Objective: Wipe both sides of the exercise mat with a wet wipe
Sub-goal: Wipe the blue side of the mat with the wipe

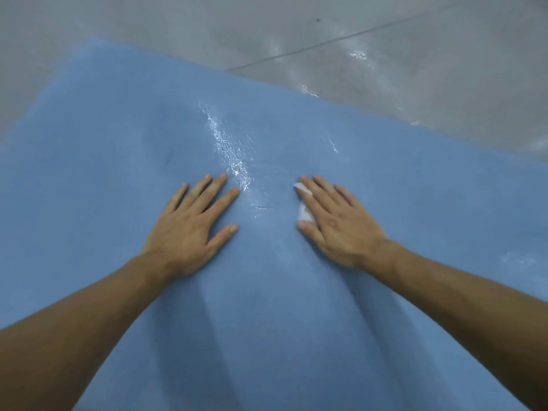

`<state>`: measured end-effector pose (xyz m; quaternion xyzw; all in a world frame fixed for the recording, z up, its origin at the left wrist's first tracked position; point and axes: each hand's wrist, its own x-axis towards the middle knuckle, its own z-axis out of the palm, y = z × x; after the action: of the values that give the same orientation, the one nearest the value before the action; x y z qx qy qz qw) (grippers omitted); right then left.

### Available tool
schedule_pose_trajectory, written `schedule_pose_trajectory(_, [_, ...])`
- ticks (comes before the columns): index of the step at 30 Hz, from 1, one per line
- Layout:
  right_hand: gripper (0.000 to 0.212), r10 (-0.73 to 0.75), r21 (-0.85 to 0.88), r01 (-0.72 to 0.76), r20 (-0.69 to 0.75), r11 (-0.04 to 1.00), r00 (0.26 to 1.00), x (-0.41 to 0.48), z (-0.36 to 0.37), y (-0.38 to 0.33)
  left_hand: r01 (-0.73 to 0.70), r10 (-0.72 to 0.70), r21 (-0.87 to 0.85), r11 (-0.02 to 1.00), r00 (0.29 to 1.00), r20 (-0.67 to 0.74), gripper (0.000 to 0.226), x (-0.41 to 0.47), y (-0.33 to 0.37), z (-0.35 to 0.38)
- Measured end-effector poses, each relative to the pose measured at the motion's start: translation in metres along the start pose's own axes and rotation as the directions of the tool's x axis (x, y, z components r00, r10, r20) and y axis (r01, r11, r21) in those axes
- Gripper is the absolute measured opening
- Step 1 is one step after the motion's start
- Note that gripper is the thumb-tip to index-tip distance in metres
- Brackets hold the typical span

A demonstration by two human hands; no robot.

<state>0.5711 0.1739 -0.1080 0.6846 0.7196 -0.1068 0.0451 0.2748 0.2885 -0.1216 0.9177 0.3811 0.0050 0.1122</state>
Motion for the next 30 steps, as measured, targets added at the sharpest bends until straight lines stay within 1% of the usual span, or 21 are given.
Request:
schedule_pose_trajectory(2, [0.078, 0.132, 0.097, -0.130, -0.016, 0.987, 0.991, 0.030, -0.009, 0.009, 0.015, -0.015, 0.004, 1.000, 1.000, 0.005, 0.068, -0.007, -0.005, 0.000])
schedule_pose_trajectory(3, [0.078, 0.176, 0.149, -0.172, -0.009, 0.974, 0.984, 0.043, -0.012, 0.011, 0.025, -0.025, 0.002, 1.000, 1.000, 0.007, 0.068, -0.009, -0.006, 0.000])
schedule_pose_trajectory(5, [0.076, 0.201, 0.237, -0.199, 0.014, 0.951, 0.979, 0.058, -0.015, 0.003, 0.050, -0.050, -0.005, 0.999, 0.999, 0.008, 0.068, -0.014, -0.008, 0.000])
schedule_pose_trajectory(6, [0.077, 0.182, 0.258, -0.182, 0.024, 0.949, 0.983, 0.060, -0.014, -0.007, 0.064, -0.064, -0.008, 0.998, 0.998, 0.005, 0.068, -0.018, -0.010, 0.001])
schedule_pose_trajectory(7, [0.079, 0.140, 0.266, -0.143, 0.031, 0.953, 0.990, 0.058, -0.012, -0.020, 0.080, -0.080, -0.007, 0.997, 0.997, 0.001, 0.068, -0.024, -0.012, 0.001])
schedule_pose_trajectory(9, [0.082, -0.001, 0.238, -0.005, 0.024, 0.971, 1.000, 0.047, -0.006, -0.049, 0.099, -0.099, 0.005, 0.995, 0.995, -0.002, 0.067, -0.033, -0.016, 0.003])
schedule_pose_trajectory(11, [0.078, -0.155, 0.177, 0.153, -0.004, 0.972, 0.988, 0.027, 0.004, -0.077, 0.105, -0.105, 0.012, 0.994, 0.994, 0.005, 0.067, -0.040, -0.017, 0.005])
schedule_pose_trajectory(13, [0.074, -0.291, 0.127, 0.294, -0.035, 0.947, 0.956, 0.003, 0.013, -0.102, 0.109, -0.109, 0.013, 0.994, 0.994, 0.000, 0.065, -0.047, -0.018, 0.006])
schedule_pose_trajectory(16, [0.074, -0.456, 0.097, 0.453, 0.002, 0.886, 0.890, -0.035, 0.026, -0.128, 0.115, -0.115, 0.019, 0.993, 0.993, -0.007, 0.063, -0.060, -0.018, 0.007])
schedule_pose_trajectory(19, [0.075, -0.545, 0.044, 0.544, 0.013, 0.838, 0.838, -0.062, 0.033, -0.143, 0.135, -0.135, 0.020, 0.991, 0.991, -0.004, 0.062, -0.073, -0.015, 0.010])
schedule_pose_trajectory(22, [0.073, -0.601, 0.007, 0.601, 0.027, 0.799, 0.798, -0.074, 0.036, -0.147, 0.157, -0.156, 0.019, 0.987, 0.988, -0.004, 0.061, -0.084, -0.009, 0.012])
schedule_pose_trajectory(24, [0.072, -0.640, -0.016, 0.640, 0.023, 0.768, 0.768, -0.081, 0.038, -0.146, 0.165, -0.165, 0.016, 0.986, 0.986, -0.005, 0.061, -0.091, -0.004, 0.012])
schedule_pose_trajectory(27, [0.071, -0.718, -0.048, 0.719, 0.026, 0.694, 0.695, -0.093, 0.044, -0.137, 0.167, -0.167, 0.019, 0.986, 0.986, 0.004, 0.061, -0.099, 0.004, 0.012])
schedule_pose_trajectory(28, [0.070, -0.732, -0.051, 0.732, 0.025, 0.679, 0.681, -0.092, 0.045, -0.131, 0.170, -0.170, 0.017, 0.985, 0.985, 0.008, 0.061, -0.102, 0.006, 0.013])
schedule_pose_trajectory(29, [0.069, -0.721, -0.044, 0.721, 0.012, 0.691, 0.692, -0.086, 0.045, -0.124, 0.175, -0.175, 0.013, 0.984, 0.984, 0.012, 0.061, -0.104, 0.008, 0.013])
schedule_pose_trajectory(30, [0.067, -0.684, -0.031, 0.684, -0.011, 0.729, 0.729, -0.076, 0.043, -0.116, 0.182, -0.182, 0.006, 0.983, 0.983, 0.020, 0.061, -0.105, 0.009, 0.013])
